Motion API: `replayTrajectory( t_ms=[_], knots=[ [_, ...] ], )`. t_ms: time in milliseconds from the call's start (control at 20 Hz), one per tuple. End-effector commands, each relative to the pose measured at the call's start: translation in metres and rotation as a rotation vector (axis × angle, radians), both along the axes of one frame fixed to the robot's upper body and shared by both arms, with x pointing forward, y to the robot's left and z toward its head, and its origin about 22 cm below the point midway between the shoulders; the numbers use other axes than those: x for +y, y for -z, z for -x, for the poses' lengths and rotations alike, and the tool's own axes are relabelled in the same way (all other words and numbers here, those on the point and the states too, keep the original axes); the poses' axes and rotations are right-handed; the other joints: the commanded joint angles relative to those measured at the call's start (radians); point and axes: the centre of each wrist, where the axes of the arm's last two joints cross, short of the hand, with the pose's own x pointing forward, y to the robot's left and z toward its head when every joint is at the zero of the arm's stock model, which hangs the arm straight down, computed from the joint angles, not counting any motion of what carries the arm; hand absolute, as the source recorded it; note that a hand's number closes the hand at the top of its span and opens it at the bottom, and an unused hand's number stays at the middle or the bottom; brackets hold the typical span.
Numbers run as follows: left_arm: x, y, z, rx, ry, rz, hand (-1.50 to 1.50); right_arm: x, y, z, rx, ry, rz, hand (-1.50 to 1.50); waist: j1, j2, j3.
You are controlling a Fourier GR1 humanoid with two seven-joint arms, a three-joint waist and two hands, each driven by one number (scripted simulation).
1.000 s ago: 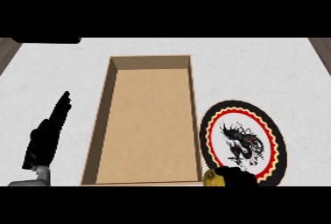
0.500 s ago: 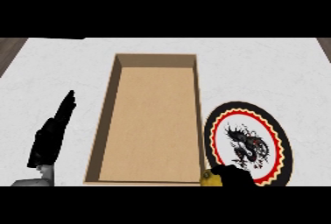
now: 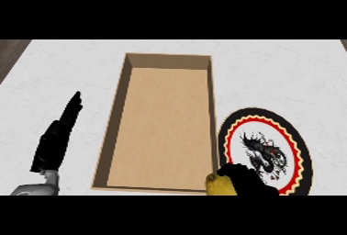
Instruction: Pick the lemon from the plate and place it in the cardboard box
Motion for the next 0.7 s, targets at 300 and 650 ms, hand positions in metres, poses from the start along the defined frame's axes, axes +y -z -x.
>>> replayTrajectory(
  t_ms=[300,650],
  knots=[
    [-0.010,-0.008,-0.013,-0.002,0.010,0.007,0.00,0.023,-0.022,-0.096,0.091,0.215,-0.298,-1.50,0.009,0.001,0.002],
    [-0.009,0.001,-0.013,-0.001,0.000,0.013,0.00,0.026,-0.052,-0.165,-0.077,0.227,-0.481,-1.50,0.005,-0.007,0.003]
  ],
)
